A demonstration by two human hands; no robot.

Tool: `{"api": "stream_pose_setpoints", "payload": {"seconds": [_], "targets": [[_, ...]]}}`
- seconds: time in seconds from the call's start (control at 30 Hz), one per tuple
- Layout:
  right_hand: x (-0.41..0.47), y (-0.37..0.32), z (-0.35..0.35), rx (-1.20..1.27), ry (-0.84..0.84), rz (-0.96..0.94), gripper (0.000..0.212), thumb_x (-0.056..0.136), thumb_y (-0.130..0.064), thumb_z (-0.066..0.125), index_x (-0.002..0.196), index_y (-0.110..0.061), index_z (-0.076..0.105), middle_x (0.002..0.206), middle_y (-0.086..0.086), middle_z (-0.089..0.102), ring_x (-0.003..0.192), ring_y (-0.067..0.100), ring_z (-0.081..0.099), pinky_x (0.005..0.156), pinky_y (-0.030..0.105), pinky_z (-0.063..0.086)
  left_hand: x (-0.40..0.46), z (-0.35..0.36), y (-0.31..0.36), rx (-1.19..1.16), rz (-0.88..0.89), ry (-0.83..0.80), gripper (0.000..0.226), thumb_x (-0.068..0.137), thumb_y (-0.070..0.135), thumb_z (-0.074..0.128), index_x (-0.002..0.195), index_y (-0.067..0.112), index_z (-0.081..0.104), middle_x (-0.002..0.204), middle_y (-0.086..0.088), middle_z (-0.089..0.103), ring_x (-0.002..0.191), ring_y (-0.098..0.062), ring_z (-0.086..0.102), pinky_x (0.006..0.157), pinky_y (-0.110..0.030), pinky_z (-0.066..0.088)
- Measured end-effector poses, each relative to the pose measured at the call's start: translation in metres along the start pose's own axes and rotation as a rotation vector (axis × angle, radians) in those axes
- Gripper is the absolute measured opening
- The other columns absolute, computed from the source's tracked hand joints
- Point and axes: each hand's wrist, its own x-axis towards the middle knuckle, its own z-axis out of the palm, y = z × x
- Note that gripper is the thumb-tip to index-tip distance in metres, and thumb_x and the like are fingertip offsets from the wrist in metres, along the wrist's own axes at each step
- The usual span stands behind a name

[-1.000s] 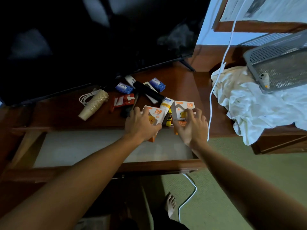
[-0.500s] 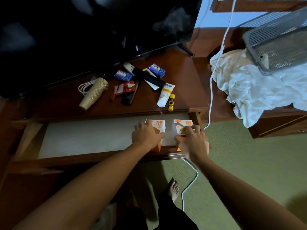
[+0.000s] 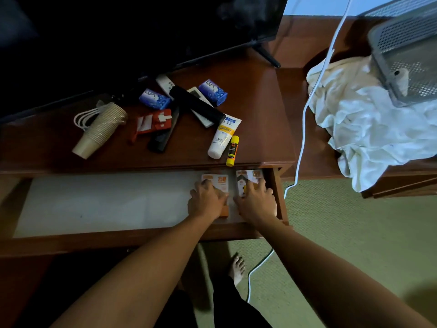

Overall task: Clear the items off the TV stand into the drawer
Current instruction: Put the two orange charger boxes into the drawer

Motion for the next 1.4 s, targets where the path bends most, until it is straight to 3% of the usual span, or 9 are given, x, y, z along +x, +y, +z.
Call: {"api": "stream_pose_setpoints", "payload": {"seconds": [0.17, 0.3, 0.37, 0.6, 0.83, 1.03, 1.27, 1.33, 1.4], "targets": [[0.0, 0.011, 0.006, -0.103, 0.065, -0.175, 0.061, 0.091, -0.052, 0.055, 0.137, -0.012, 0.05, 0.149, 0.021, 0.038, 0.138, 0.043, 0.032, 0.108, 0.05, 0.038, -0.002, 0.006, -0.004, 0.242, 0.182, 0.121, 0.049, 0.096, 0.037, 0.053, 0.136, 0.009, 0.046, 0.142, -0.017, 0.04, 0.127, -0.034, 0.04, 0.094, -0.044, 0.044], [0.006, 0.016, 0.016, -0.119, -0.063, -0.283, 0.074, 0.1, -0.054, 0.035, 0.158, -0.012, 0.015, 0.167, 0.017, 0.002, 0.153, 0.038, -0.01, 0.123, 0.051, 0.004, -0.004, 0.016, -0.01, 0.282, 0.388, 0.097, 0.061, 0.098, 0.048, 0.043, 0.149, 0.012, 0.039, 0.162, -0.013, 0.022, 0.149, -0.031, 0.018, 0.116, -0.045, 0.027], [0.006, 0.018, 0.017, -0.101, -0.127, -0.296, 0.074, 0.102, -0.053, 0.027, 0.16, -0.015, 0.002, 0.168, 0.011, -0.008, 0.151, 0.035, -0.022, 0.123, 0.051, -0.002, -0.008, 0.025, -0.014, 0.288, 0.402, 0.006, 0.066, 0.101, 0.05, 0.035, 0.156, 0.013, 0.027, 0.167, -0.011, 0.007, 0.153, -0.029, 0.004, 0.123, -0.046, 0.013], [-0.006, 0.026, 0.01, -0.104, -0.242, -0.26, 0.072, 0.103, -0.051, 0.023, 0.16, -0.018, -0.007, 0.167, 0.009, -0.015, 0.151, 0.033, -0.02, 0.123, 0.049, 0.004, -0.024, 0.022, -0.004, 0.255, 0.362, -0.221, 0.065, 0.106, 0.047, 0.022, 0.16, 0.012, 0.01, 0.167, -0.011, -0.012, 0.153, -0.029, -0.015, 0.123, -0.045, -0.001], [-0.015, 0.03, 0.009, -0.09, -0.294, -0.212, 0.07, 0.104, -0.05, 0.019, 0.159, -0.018, -0.011, 0.167, 0.006, -0.018, 0.152, 0.031, -0.018, 0.122, 0.05, 0.004, -0.021, 0.031, 0.001, 0.366, 0.373, -0.267, 0.065, 0.102, 0.043, 0.009, 0.158, 0.009, 0.014, 0.165, -0.022, -0.009, 0.15, -0.042, -0.017, 0.122, -0.056, 0.003], [-0.012, 0.033, 0.001, -0.1, -0.348, -0.223, 0.068, 0.106, -0.043, 0.024, 0.159, -0.02, -0.012, 0.166, 0.004, -0.021, 0.152, 0.03, -0.02, 0.121, 0.051, 0.01, -0.038, 0.011, 0.038, 0.435, 0.434, -0.302, 0.052, 0.11, 0.027, 0.015, 0.157, 0.006, 0.017, 0.165, -0.021, -0.007, 0.15, -0.039, -0.017, 0.121, -0.048, -0.006], [-0.013, 0.029, -0.01, -0.099, -0.365, -0.21, 0.066, 0.105, -0.042, 0.028, 0.16, -0.018, 0.002, 0.168, 0.004, -0.011, 0.154, 0.031, -0.01, 0.12, 0.051, 0.017, -0.031, 0.017, 0.029, 0.334, 0.411, -0.357, 0.05, 0.108, 0.031, 0.015, 0.156, 0.019, 0.022, 0.166, -0.017, 0.007, 0.152, -0.04, -0.005, 0.122, -0.055, 0.009], [-0.013, 0.023, -0.018, -0.09, -0.333, -0.198, 0.061, 0.102, -0.041, 0.035, 0.155, -0.014, 0.025, 0.166, 0.01, 0.015, 0.15, 0.035, 0.017, 0.112, 0.049, 0.031, -0.032, 0.003, 0.034, 0.191, 0.346, -0.352, 0.048, 0.107, 0.038, 0.021, 0.149, 0.023, 0.039, 0.161, -0.015, 0.026, 0.149, -0.035, 0.02, 0.118, -0.051, 0.025], [-0.012, 0.014, -0.036, -0.052, -0.269, -0.164, 0.048, 0.097, -0.039, 0.044, 0.137, -0.013, 0.048, 0.144, 0.013, 0.05, 0.128, 0.034, 0.052, 0.09, 0.04, 0.044, -0.03, -0.015, 0.036, 0.008, 0.293, -0.296, 0.036, 0.103, 0.04, 0.034, 0.121, 0.023, 0.061, 0.137, -0.013, 0.055, 0.121, -0.033, 0.054, 0.098, -0.044, 0.047]]}}
